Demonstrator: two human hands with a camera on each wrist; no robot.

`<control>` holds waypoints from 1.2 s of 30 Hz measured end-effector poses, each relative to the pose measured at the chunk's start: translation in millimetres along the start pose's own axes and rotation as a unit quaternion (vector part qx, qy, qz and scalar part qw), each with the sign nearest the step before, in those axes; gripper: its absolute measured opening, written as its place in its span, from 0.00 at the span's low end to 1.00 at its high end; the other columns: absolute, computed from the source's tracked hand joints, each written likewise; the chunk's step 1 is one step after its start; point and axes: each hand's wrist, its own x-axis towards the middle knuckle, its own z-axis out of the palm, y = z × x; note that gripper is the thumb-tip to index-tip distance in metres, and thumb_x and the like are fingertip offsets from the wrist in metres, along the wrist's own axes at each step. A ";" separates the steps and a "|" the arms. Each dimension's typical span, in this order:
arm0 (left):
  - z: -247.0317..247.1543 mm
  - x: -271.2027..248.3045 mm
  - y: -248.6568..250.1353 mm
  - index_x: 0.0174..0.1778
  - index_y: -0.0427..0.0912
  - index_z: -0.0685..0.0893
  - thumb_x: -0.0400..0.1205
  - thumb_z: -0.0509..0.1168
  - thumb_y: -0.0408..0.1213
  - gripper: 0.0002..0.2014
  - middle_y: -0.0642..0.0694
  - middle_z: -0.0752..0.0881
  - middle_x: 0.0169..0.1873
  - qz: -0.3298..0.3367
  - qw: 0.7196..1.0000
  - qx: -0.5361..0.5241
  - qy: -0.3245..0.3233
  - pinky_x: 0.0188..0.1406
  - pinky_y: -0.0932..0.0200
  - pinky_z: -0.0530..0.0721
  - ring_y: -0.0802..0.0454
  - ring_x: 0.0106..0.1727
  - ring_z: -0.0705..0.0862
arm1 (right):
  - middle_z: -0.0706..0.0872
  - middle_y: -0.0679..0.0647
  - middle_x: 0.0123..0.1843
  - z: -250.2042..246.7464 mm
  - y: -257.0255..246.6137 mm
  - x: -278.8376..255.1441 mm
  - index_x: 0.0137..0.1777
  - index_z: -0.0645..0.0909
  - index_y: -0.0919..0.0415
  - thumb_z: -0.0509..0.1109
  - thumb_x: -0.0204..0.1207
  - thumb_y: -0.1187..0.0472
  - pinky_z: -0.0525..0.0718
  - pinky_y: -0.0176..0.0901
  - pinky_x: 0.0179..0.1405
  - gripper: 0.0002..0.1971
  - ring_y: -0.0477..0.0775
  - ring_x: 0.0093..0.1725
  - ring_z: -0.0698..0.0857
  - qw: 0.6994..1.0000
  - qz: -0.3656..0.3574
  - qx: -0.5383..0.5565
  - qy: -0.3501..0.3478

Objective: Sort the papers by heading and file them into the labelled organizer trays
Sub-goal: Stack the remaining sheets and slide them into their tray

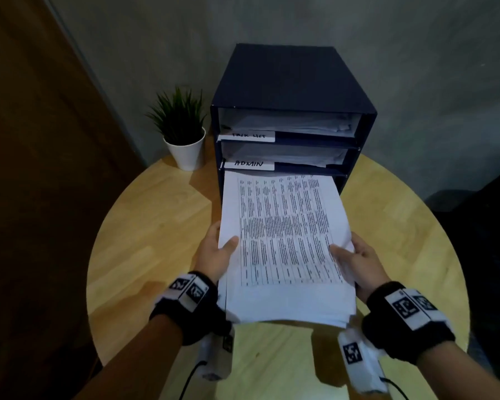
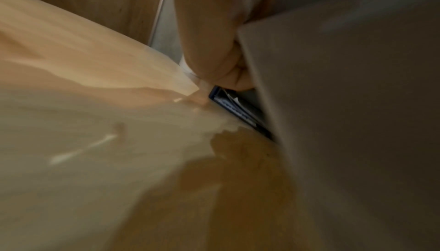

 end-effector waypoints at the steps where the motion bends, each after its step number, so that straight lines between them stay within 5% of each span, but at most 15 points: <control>1: 1.1 5.2 3.8 0.73 0.45 0.71 0.83 0.63 0.36 0.21 0.45 0.82 0.66 -0.008 1.000 0.003 -0.001 0.69 0.40 0.77 0.42 0.66 0.81 | 0.81 0.70 0.65 1.7 -1.4 3.7 0.74 0.72 0.62 0.58 0.82 0.74 0.76 0.68 0.68 0.21 0.74 0.60 0.82 1.000 -0.003 0.004 0.018; 3: 2.7 18.3 12.7 0.75 0.45 0.69 0.84 0.62 0.41 0.22 0.45 0.78 0.71 -0.038 0.999 -0.001 -0.017 0.72 0.40 0.75 0.41 0.69 0.79 | 0.79 0.78 0.67 7.3 -7.1 15.2 0.72 0.74 0.63 0.59 0.82 0.74 0.72 0.76 0.69 0.20 0.81 0.62 0.79 0.998 -0.010 0.008 0.054; 6: -0.5 31.5 21.5 0.77 0.43 0.69 0.83 0.63 0.47 0.26 0.46 0.76 0.74 -0.101 0.990 0.018 -0.099 0.75 0.42 0.72 0.42 0.72 0.77 | 0.79 0.78 0.66 14.7 -13.4 34.9 0.69 0.76 0.65 0.60 0.80 0.76 0.77 0.65 0.64 0.19 0.79 0.56 0.82 0.994 -0.014 0.019 0.105; 9: -9.4 23.1 20.6 0.71 0.42 0.77 0.83 0.64 0.40 0.20 0.45 0.82 0.68 -0.126 0.971 0.043 -0.196 0.71 0.46 0.77 0.45 0.63 0.84 | 0.80 0.75 0.67 9.2 -12.3 39.2 0.69 0.76 0.63 0.60 0.81 0.75 0.79 0.57 0.62 0.19 0.71 0.54 0.83 0.997 0.022 -0.004 0.069; 13: -26.0 5.2 -4.2 0.66 0.33 0.78 0.76 0.67 0.27 0.21 0.41 0.91 0.48 -0.204 0.936 -0.106 -0.268 0.35 0.61 0.90 0.50 0.38 0.92 | 0.82 0.68 0.66 -15.5 8.5 26.3 0.73 0.72 0.68 0.62 0.80 0.76 0.82 0.63 0.60 0.22 0.70 0.60 0.83 0.996 0.087 -0.009 -0.036; 15: -30.5 3.8 -11.4 0.70 0.31 0.75 0.77 0.67 0.31 0.24 0.43 0.92 0.39 -0.211 0.929 -0.130 -0.274 0.27 0.66 0.87 0.53 0.32 0.91 | 0.86 0.67 0.58 -28.1 24.1 22.9 0.72 0.73 0.69 0.79 0.67 0.68 0.87 0.56 0.48 0.33 0.67 0.53 0.88 0.994 0.079 0.027 -0.072; 17: -30.7 5.1 -15.0 0.74 0.37 0.73 0.76 0.70 0.38 0.30 0.41 0.90 0.53 -0.207 0.936 -0.136 -0.252 0.41 0.58 0.89 0.48 0.46 0.91 | 0.92 0.58 0.51 -38.9 40.1 21.4 0.69 0.75 0.65 0.91 0.36 0.54 0.90 0.49 0.38 0.55 0.60 0.47 0.92 0.990 0.062 0.048 -0.113; 20: -22.7 1.9 -13.8 0.78 0.46 0.69 0.77 0.70 0.43 0.32 0.43 0.77 0.73 -0.198 0.946 -0.151 -0.208 0.73 0.36 0.74 0.39 0.73 0.76 | 0.92 0.52 0.54 -44.7 50.9 11.9 0.65 0.77 0.58 0.91 0.35 0.48 0.90 0.43 0.40 0.52 0.56 0.51 0.92 0.980 0.047 0.055 -0.186; 22: -14.7 0.7 -10.8 0.79 0.50 0.67 0.71 0.75 0.51 0.40 0.49 0.74 0.76 -0.148 0.973 -0.100 -0.145 0.77 0.37 0.69 0.43 0.77 0.72 | 0.92 0.51 0.55 -46.2 52.2 4.7 0.66 0.76 0.58 0.90 0.43 0.50 0.89 0.41 0.42 0.48 0.54 0.53 0.91 0.977 0.045 0.057 -0.202; 24: -6.6 4.6 -2.1 0.77 0.48 0.66 0.75 0.73 0.47 0.36 0.48 0.75 0.74 -0.050 0.998 -0.029 -0.017 0.76 0.41 0.72 0.44 0.75 0.75 | 0.93 0.50 0.52 -50.2 52.4 1.1 0.65 0.76 0.58 0.88 0.47 0.53 0.89 0.38 0.41 0.44 0.50 0.51 0.92 0.976 0.044 0.064 -0.204; 27: 4.1 13.5 26.8 0.74 0.42 0.69 0.81 0.65 0.37 0.25 0.39 0.68 0.73 0.061 0.974 0.144 0.165 0.75 0.49 0.68 0.41 0.74 0.70 | 0.93 0.50 0.49 -58.1 51.3 0.6 0.61 0.78 0.59 0.91 0.35 0.50 0.89 0.37 0.38 0.49 0.50 0.48 0.93 0.978 0.033 0.074 -0.194; 30: 16.3 31.6 57.6 0.67 0.46 0.78 0.84 0.57 0.36 0.16 0.44 0.71 0.70 0.182 0.910 0.352 0.120 0.69 0.53 0.62 0.43 0.72 0.65 | 0.94 0.52 0.46 -64.3 46.4 4.8 0.63 0.77 0.63 0.86 0.46 0.61 0.89 0.39 0.34 0.40 0.52 0.44 0.93 0.976 0.021 0.098 -0.193; 36: 46.2 77.5 84.5 0.74 0.43 0.73 0.87 0.50 0.37 0.20 0.43 0.76 0.72 0.223 0.826 0.516 -0.043 0.71 0.50 0.67 0.42 0.74 0.70 | 0.94 0.52 0.48 -78.4 51.7 18.0 0.60 0.79 0.58 0.91 0.25 0.48 0.90 0.40 0.35 0.54 0.53 0.45 0.93 0.984 0.028 0.105 -0.140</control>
